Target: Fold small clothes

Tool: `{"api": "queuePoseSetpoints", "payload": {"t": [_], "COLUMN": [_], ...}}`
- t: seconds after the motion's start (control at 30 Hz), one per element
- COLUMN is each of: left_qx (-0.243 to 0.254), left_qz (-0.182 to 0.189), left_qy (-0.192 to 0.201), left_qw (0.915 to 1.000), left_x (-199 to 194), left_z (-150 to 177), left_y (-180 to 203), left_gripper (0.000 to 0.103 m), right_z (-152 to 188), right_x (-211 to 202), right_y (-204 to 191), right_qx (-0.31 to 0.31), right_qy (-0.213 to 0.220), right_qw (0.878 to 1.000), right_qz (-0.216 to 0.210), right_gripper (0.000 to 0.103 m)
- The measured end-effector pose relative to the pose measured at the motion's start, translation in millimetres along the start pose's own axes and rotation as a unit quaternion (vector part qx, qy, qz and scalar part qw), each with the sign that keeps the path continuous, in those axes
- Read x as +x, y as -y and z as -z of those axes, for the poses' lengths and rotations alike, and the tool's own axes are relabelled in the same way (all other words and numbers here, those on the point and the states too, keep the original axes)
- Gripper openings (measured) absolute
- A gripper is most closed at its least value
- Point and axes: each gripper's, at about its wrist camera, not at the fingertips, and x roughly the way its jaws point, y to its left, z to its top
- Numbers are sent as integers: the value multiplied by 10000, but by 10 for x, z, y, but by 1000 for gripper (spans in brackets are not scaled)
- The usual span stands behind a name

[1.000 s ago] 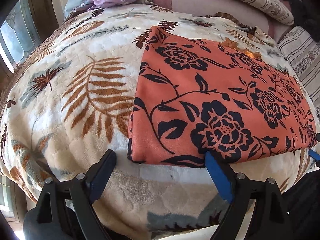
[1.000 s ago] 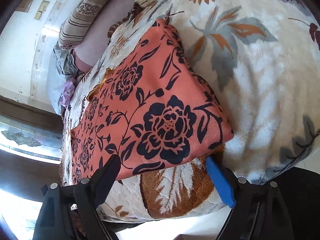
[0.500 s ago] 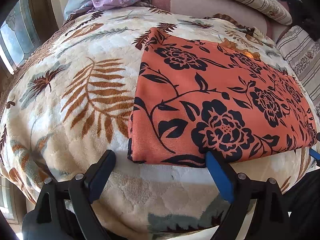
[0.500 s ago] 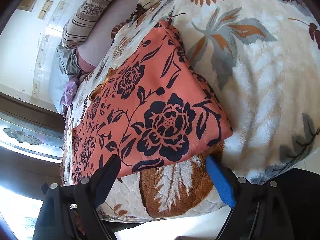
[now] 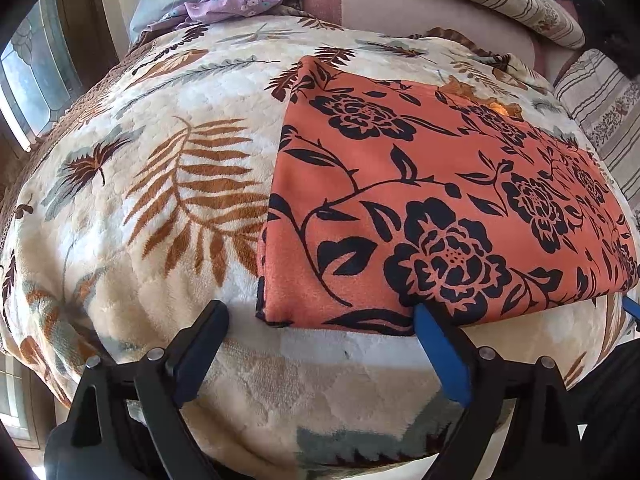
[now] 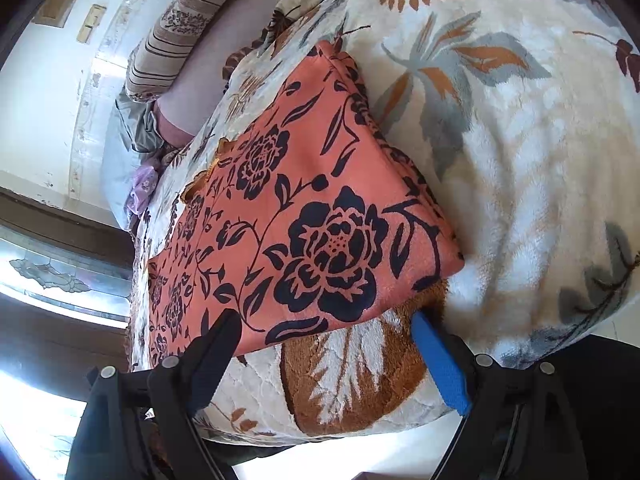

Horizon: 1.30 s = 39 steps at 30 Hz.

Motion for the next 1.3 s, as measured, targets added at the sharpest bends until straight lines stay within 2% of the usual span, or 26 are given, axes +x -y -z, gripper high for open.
{"api": "queuePoseSetpoints", "payload": {"t": [0.43, 0.53, 0.67, 0.77, 0.9, 1.07, 1.17, 1.27, 1.3], "left_qx": [33, 36, -54, 0, 335, 739, 906, 924, 959], "left_qz": [-51, -76, 147, 443, 722, 1069, 1059, 1043, 1064], "left_qy": [60, 369, 952, 1129, 1243, 1233, 1053, 728, 811], "left_qw": [10000, 9993, 9953, 9926, 9891, 9838, 9846, 9876, 9864], "left_x": [-12, -132, -405, -502, -491, -285, -31, 240, 267], "left_z": [-16, -61, -204, -326, -452, -631, -665, -591, -554], "left_y": [11, 48, 125, 255, 538, 924, 1054, 1036, 1018], "left_gripper": [95, 95, 95, 95, 95, 95, 95, 95, 95], "right_z": [1, -3, 0, 6, -10, -260, -536, -919, -1062], "right_x": [2, -5, -9, -25, -167, -209, -14, 308, 446], "right_y": [5, 13, 1, -30, -207, -612, -803, -812, -769], "right_qx": [-5, -6, -32, -68, -248, -662, -792, -626, -491], "right_qy": [7, 6, 22, 58, 306, 323, 111, -123, -225], "right_qw": [10000, 10000, 10000, 10000, 9992, 9971, 9959, 9957, 9961], "right_qz": [-10, -33, -13, 37, -5, -192, -422, -668, -702], "right_gripper": [89, 89, 89, 89, 89, 89, 89, 89, 89]}}
